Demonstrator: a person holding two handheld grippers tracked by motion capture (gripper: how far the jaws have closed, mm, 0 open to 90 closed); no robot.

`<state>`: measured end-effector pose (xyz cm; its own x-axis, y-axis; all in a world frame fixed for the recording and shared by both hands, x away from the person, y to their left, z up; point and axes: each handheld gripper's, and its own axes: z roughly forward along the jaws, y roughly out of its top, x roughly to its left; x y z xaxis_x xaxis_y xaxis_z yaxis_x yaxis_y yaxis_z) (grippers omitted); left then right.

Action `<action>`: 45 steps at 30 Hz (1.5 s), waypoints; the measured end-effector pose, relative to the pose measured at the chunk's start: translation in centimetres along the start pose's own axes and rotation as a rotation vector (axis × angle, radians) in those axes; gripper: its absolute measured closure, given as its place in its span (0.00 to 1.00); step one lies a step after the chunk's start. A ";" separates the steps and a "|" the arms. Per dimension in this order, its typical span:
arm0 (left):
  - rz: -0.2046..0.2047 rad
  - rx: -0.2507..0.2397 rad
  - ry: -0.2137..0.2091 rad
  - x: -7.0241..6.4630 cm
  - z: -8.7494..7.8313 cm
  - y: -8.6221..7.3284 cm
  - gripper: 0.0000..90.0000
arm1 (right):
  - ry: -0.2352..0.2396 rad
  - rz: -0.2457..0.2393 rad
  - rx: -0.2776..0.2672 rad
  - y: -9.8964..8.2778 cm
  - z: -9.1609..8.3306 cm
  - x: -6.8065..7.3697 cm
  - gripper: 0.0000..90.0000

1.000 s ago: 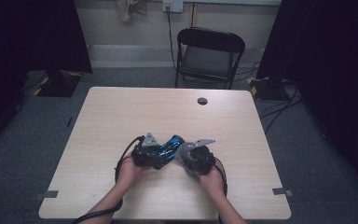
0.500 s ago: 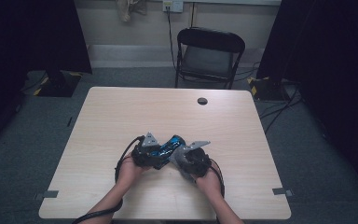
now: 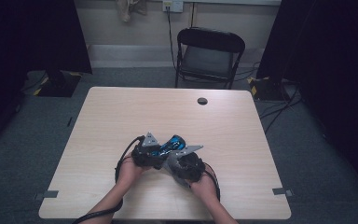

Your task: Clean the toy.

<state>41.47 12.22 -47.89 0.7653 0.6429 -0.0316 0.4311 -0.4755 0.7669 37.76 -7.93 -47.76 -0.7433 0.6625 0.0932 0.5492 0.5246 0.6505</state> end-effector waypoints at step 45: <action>0.001 -0.015 0.011 0.0 0.0 -0.1 0.55 | 0.069 -0.022 -0.031 0.3 -3.2 -0.1 0.80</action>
<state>41.43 12.28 -47.97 0.7606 0.6488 -0.0236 0.4228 -0.4674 0.7764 36.78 -9.50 -45.14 -0.7802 0.6119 0.1298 0.5210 0.5208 0.6763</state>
